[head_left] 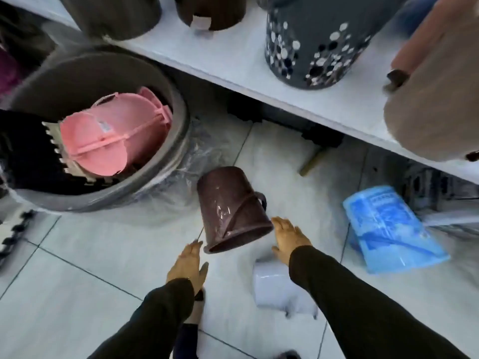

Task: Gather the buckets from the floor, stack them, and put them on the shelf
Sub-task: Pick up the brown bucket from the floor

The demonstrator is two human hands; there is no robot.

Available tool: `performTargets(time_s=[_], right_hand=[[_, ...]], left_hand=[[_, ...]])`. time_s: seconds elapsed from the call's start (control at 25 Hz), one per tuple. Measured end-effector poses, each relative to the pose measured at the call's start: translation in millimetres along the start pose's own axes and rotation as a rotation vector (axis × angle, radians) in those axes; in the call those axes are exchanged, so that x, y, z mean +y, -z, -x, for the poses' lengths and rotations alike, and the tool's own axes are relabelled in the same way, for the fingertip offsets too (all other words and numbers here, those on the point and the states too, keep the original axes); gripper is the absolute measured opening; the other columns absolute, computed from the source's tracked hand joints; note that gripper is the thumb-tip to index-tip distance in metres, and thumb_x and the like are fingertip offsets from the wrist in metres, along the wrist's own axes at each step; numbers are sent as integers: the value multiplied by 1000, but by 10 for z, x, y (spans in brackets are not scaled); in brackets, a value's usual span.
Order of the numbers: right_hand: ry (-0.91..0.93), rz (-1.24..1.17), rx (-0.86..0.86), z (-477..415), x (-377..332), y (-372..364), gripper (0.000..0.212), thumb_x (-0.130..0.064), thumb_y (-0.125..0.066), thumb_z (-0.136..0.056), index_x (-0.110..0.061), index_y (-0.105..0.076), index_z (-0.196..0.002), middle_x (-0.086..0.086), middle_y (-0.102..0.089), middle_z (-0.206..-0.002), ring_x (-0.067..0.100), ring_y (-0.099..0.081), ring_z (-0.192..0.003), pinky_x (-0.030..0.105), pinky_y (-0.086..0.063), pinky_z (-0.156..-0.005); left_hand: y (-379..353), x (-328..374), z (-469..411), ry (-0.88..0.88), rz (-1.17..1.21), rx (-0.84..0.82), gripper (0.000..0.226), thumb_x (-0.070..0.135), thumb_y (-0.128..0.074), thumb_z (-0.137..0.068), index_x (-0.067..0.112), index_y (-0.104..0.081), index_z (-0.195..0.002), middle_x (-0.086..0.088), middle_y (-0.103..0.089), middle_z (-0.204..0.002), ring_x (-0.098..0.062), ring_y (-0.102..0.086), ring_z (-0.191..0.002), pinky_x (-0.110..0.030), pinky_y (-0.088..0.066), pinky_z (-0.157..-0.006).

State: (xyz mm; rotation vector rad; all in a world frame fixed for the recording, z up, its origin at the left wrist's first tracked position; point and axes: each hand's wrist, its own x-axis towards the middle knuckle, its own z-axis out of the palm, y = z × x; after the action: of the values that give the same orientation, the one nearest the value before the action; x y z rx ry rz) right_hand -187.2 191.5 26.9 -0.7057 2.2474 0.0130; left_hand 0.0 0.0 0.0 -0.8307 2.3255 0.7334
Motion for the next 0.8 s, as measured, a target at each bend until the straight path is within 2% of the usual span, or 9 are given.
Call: performTargets(time_s=[0.16, 0.28, 0.36, 0.44, 0.52, 0.56, 0.68, 0.76, 0.8], right_hand=[[-8, -60, 52, -784, 122, -430, 67, -15, -59, -93, -17, -29, -153, 9, -41, -153, 29, -47, -136, 40, -38, -114], [-41, -33, 94, -1081, 132, -682, 45, -21, -58, -95, -12, -48, -137, 13, -62, -130, 33, -64, -113, 40, -53, -96], [-36, -34, 185, -1159, 150, -634, 31, -25, -57, -96, -11, -55, -124, 11, -67, -117, 32, -68, -102, 38, -55, -87], [11, -138, 321, -1248, 182, -420, 30, -28, -56, -97, -14, -56, -123, 9, -64, -118, 30, -66, -104, 39, -56, -87], [44, -273, 445, -1347, 189, -111, 44, -26, -58, -96, -19, -47, -138, 7, -55, -134, 28, -61, -116, 41, -53, -96], [12, -329, 452, -1392, 200, 22, 59, -25, -61, -95, -20, -36, -148, 7, -46, -145, 27, -58, -122, 42, -51, -101], [-197, -522, 246, -1496, 259, 181, 98, -17, -71, -89, -24, -2, -159, 11, -22, -159, 34, -54, -128, 44, -44, -110], [-216, -665, 179, -1496, 275, 71, 102, -5, -71, -85, -27, -3, -158, 11, -22, -156, 35, -56, -126, 41, -42, -111], [-198, -714, 225, -1489, 264, 5, 99, 0, -70, -84, -28, -10, -157, 8, -22, -156, 34, -57, -124, 41, -43, -111]], left_hand=[[-524, -147, -756, 8, 156, 11, 61, 23, -58, -93, 16, -33, -148, 0, -15, -165, -23, -47, -137, -31, -40, -109], [-769, -259, -1046, 21, 265, 83, 47, 21, -61, -90, 18, -46, -134, 2, -32, -158, -26, -59, -122, -30, -46, -97], [-674, -297, -1093, -79, 240, 138, 35, 24, -59, -90, 25, -51, -124, 2, -55, -139, -28, -64, -112, -32, -51, -89], [-402, -281, -1180, -153, 201, 246, 22, 32, -57, -91, 27, -51, -111, 3, -70, -108, -26, -69, -94, -31, -50, -75], [-35, -224, -1329, -168, 174, 325, 19, 37, -54, -93, 26, -49, -108, 4, -73, -92, -23, -72, -83, -33, -51, -74], [145, -181, -1421, -169, 212, 324, 18, 37, -53, -95, 24, -49, -106, 4, -74, -91, -21, -72, -81, -35, -53, -76], [530, -4, -1771, -57, 633, 212, 18, 26, -53, -98, 15, -48, -112, -11, -71, -106, -27, -69, -82, -40, -58, -77], [591, 111, -1987, 112, 878, 105, 29, 19, -51, -99, 6, -45, -125, -20, -64, -113, -31, -66, -84, -46, -58, -76], [569, 150, -2070, 182, 935, 78, 32, 17, -50, -100, 4, -43, -128, -23, -62, -114, -32, -64, -86, -50, -58, -77]])
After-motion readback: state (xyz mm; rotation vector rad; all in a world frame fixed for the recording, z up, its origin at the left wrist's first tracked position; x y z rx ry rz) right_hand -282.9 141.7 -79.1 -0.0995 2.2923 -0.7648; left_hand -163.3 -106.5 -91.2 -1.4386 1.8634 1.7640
